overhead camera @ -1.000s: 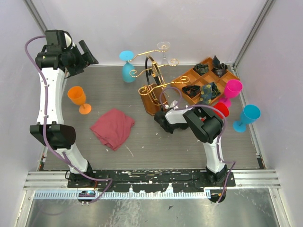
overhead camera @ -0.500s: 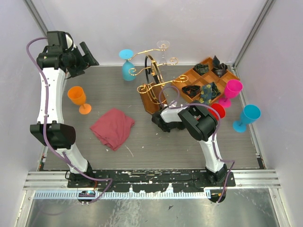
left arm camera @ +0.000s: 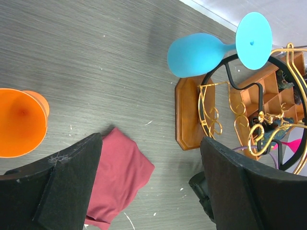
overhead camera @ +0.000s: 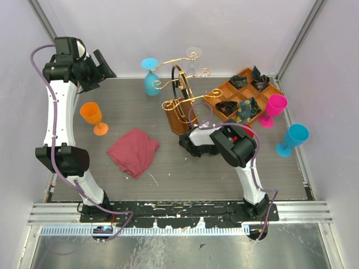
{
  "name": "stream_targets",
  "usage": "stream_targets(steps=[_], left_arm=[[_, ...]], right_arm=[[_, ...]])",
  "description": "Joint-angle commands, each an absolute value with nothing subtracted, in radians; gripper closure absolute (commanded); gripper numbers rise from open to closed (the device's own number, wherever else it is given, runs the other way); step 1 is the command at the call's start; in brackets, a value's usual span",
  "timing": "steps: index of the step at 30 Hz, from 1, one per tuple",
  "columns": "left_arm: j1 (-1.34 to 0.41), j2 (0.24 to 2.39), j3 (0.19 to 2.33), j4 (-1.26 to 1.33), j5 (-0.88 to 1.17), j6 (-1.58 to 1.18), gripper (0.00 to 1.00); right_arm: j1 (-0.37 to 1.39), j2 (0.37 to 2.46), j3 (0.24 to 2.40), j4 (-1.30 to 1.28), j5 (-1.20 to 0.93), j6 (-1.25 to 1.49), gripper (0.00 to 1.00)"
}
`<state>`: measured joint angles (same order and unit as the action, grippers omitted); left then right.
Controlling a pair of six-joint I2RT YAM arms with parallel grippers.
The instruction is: Take the wine glass off the wine glass rack
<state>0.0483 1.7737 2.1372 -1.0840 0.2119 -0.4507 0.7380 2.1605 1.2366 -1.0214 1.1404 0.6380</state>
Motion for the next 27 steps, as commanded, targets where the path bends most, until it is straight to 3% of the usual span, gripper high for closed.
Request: stream_targets(steps=[1, 5, 9, 17, 27], left_arm=[[0.054, 1.773, 2.13, -1.089, 0.228, -0.453, 0.1], [0.055, 1.77, 2.129, -1.089, 0.226, -0.451, 0.1], [0.056, 1.769, 2.127, -1.089, 0.223, -0.449, 0.1], [0.056, 1.763, 2.119, -1.086, 0.222, -0.448, 0.1], [0.056, 1.772, 2.128, -1.08, 0.232, -0.454, 0.11]], right_arm=[[0.763, 2.167, 1.248, -0.986, 1.043, 0.617, 0.52], [0.792, 2.133, 1.265, -0.986, 1.027, 0.624, 0.45], [0.818, 2.085, 1.274, -0.998, 1.012, 0.653, 0.45], [0.858, 1.995, 1.276, -1.101, 1.003, 0.774, 0.51], [0.94, 1.902, 1.223, -1.199, 0.952, 0.881, 0.52]])
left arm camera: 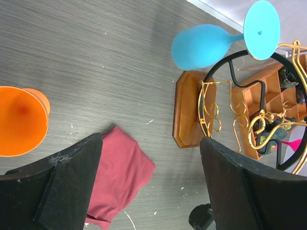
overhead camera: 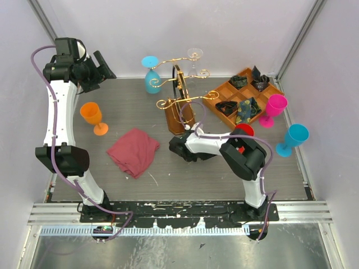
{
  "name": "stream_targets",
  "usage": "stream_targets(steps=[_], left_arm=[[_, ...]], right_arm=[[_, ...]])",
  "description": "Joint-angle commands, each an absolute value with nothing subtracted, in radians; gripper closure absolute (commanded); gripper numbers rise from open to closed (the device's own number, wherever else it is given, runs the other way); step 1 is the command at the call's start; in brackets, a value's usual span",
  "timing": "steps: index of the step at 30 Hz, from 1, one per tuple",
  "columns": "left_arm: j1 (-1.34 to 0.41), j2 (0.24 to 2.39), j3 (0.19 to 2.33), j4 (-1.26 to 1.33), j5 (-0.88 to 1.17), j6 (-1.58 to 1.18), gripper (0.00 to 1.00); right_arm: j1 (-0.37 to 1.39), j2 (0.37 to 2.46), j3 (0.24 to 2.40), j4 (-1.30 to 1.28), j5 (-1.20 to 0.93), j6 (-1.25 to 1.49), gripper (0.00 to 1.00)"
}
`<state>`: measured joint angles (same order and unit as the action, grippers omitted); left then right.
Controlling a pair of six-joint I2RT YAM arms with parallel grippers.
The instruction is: Take the wine glass off the wine glass rack
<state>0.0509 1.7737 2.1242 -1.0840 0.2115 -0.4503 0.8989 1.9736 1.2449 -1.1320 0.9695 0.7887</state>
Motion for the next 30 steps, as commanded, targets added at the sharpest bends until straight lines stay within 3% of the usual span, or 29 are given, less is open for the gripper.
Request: stream_targets(steps=[1, 4, 9, 17, 25, 30], left_arm=[[0.055, 1.773, 2.128, -1.075, 0.237, -0.456, 0.11], [0.055, 1.785, 2.129, -1.051, 0.282, -0.468, 0.14], [0.049, 1.834, 2.144, -1.018, 0.385, -0.498, 0.32], [-0.032, 1.956, 2.305, -1.038, 0.375, -0.505, 0.25], [-0.101, 2.089, 2.394, -0.925, 0.367, -0.592, 0.21], [-0.113, 2.183, 2.457, -0.851, 0.348, -0.653, 0.22]], right_arm=[[0.954, 1.894, 1.218, -1.211, 0.948, 0.899, 0.52], [1.011, 1.872, 1.216, -1.253, 0.927, 0.944, 0.52], [1.144, 1.842, 1.241, -1.331, 0.869, 1.021, 0.52], [1.328, 1.691, 1.307, -1.431, 0.823, 1.136, 0.52], [1.345, 1.319, 1.273, -1.255, 0.734, 1.124, 0.46], [1.345, 1.219, 1.354, -1.275, 0.739, 1.108, 0.45]])
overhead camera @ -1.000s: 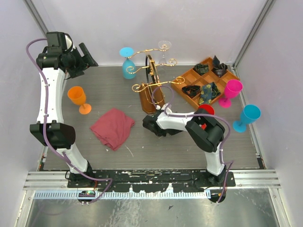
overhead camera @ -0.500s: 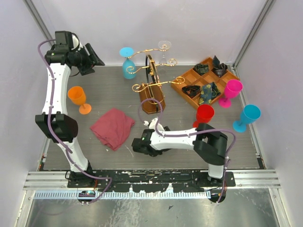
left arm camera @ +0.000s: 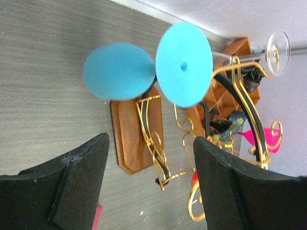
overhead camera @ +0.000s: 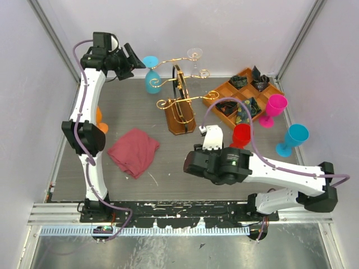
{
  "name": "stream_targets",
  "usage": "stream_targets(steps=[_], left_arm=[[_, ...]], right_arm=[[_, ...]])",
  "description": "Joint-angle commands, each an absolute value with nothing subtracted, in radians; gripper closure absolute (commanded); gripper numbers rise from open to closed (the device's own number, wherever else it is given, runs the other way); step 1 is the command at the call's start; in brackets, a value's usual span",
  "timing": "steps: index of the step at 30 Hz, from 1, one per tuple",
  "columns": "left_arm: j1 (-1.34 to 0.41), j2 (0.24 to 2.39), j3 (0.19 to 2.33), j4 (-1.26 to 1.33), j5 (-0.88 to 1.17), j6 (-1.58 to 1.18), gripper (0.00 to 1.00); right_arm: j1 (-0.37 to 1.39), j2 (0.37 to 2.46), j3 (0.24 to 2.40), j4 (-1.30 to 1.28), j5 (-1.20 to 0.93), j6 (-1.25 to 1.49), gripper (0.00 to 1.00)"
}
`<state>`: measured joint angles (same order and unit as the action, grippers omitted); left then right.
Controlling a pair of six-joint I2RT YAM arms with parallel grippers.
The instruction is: Take the wine glass off the wine glass rack
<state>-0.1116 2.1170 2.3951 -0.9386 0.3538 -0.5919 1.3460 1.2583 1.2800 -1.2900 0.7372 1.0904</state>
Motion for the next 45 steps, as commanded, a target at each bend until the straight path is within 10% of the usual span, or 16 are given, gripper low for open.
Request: stream_targets(steps=[1, 25, 37, 45], left_arm=[[-0.115, 2.201, 2.472, -0.841, 0.342, -0.662, 0.23], [-0.113, 2.338, 2.521, -0.54, 0.413, -0.875, 0.55], [-0.114, 2.339, 2.488, -0.508, 0.445, -0.893, 0.99], [-0.114, 2.343, 2.464, -0.483, 0.468, -0.913, 0.9]], right_arm=[[1.345, 1.213, 1.372, -1.289, 0.745, 1.107, 0.45], [1.345, 1.091, 1.4, -1.386, 0.848, 1.193, 0.51], [1.345, 1.057, 1.373, -1.349, 0.855, 1.2, 0.49], [1.344, 1.012, 1.357, -1.376, 0.866, 1.238, 0.48]])
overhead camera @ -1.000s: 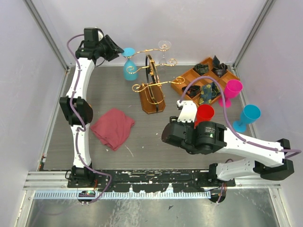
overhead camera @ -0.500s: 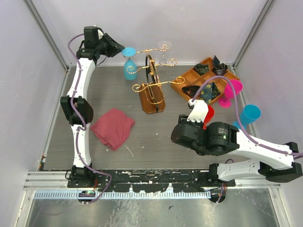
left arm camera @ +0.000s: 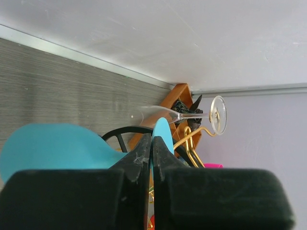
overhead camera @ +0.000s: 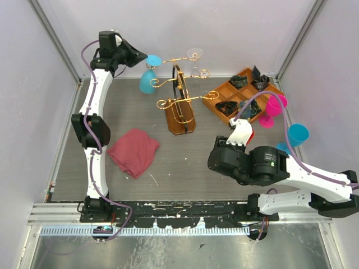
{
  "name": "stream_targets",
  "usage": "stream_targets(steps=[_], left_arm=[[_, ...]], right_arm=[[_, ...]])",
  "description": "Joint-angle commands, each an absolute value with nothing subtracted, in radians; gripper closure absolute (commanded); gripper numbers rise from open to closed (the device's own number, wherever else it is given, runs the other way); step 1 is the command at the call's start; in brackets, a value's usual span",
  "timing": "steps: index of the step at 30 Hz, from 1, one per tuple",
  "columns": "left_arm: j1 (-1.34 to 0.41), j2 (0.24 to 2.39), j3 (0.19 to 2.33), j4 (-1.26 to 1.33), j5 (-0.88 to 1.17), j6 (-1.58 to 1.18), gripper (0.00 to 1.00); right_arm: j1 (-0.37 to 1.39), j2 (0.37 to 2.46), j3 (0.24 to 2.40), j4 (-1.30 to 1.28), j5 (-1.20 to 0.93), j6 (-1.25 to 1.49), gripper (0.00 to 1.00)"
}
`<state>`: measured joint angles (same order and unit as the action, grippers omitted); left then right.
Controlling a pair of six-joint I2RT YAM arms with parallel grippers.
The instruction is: Take the wine glass off the wine glass rack
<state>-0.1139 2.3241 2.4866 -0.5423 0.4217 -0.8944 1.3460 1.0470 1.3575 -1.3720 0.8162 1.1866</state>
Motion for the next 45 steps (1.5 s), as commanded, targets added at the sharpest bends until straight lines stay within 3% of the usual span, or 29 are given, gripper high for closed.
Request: stream_targets(steps=[1, 6, 8, 11, 12, 20, 40, 45], left_arm=[[-0.114, 2.344, 2.46, -0.477, 0.474, -0.918, 0.87], [-0.121, 2.349, 2.45, -0.457, 0.495, -0.928, 0.77], [-0.124, 2.349, 2.449, -0.453, 0.497, -0.928, 0.8], [-0.126, 2.351, 2.453, -0.451, 0.496, -0.927, 0.99], [-0.126, 2.35, 2.454, -0.451, 0.495, -0.929, 1.0], [-0.118, 2.31, 2.445, -0.48, 0.442, -0.882, 1.0], [-0.058, 2.047, 1.985, -0.169, 0.548, -1.06, 1.0], [-0.07, 2.055, 1.975, -0.115, 0.569, -1.109, 1.0]], right_arm=[[1.345, 1.01, 1.356, -1.382, 0.869, 1.244, 0.49], [1.345, 0.995, 1.355, -1.404, 0.882, 1.262, 0.49], [1.345, 0.991, 1.355, -1.41, 0.886, 1.267, 0.49], [1.345, 0.986, 1.352, -1.416, 0.889, 1.272, 0.49], [1.345, 0.984, 1.352, -1.416, 0.889, 1.273, 0.49], [1.345, 0.983, 1.345, -1.413, 0.887, 1.274, 0.49], [1.345, 0.979, 1.313, -1.367, 0.874, 1.258, 0.5], [1.345, 0.974, 1.31, -1.371, 0.877, 1.257, 0.5]])
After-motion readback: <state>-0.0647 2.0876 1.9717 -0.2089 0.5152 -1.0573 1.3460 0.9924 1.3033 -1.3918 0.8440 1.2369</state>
